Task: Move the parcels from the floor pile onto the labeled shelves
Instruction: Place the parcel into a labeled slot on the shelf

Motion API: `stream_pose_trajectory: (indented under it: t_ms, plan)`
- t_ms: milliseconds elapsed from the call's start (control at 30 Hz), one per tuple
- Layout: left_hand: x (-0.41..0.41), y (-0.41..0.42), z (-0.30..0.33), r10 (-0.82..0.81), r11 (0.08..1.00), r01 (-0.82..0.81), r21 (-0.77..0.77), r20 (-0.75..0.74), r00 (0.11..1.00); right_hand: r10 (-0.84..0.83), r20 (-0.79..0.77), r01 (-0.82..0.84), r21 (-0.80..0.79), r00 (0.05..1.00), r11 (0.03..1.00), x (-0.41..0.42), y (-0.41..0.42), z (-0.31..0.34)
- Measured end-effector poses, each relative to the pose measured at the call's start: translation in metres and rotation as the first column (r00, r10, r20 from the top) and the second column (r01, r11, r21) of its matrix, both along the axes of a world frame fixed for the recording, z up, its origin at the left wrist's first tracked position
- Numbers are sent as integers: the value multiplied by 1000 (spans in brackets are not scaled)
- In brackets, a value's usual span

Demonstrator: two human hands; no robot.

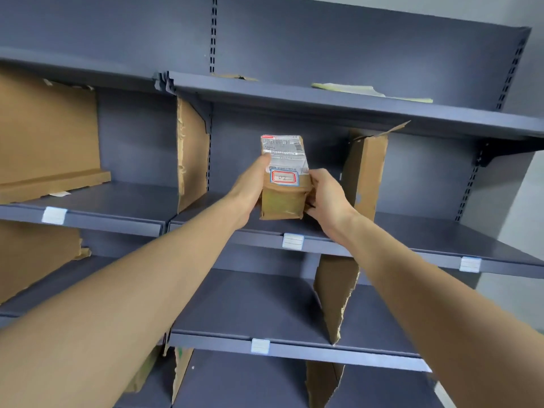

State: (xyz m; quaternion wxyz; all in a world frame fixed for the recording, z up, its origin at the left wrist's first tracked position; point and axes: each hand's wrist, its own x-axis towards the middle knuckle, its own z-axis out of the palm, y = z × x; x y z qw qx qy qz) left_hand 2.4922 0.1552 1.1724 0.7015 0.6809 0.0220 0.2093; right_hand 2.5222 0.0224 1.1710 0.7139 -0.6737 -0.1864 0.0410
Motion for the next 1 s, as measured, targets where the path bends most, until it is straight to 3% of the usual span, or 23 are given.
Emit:
stream_pose_trajectory:
  t_ms: [300,433,733,1000]
  plan:
    - [73,11,-6,-104,994,105,25,-28,994,-43,-97,45,19,994,999,72,10,-11]
    - [109,20,-16,-66,997,66,31,-17,998,-36,-110,37,1,993,999,99,17,-20]
    - [164,30,-23,22,998,-28,-52,-110,994,-97,-163,86,-73,982,994,149,36,-28]
    - [180,31,-30,-18,979,-30,-202,-233,972,-197,-195,177,-113,961,978,173,52,-39]
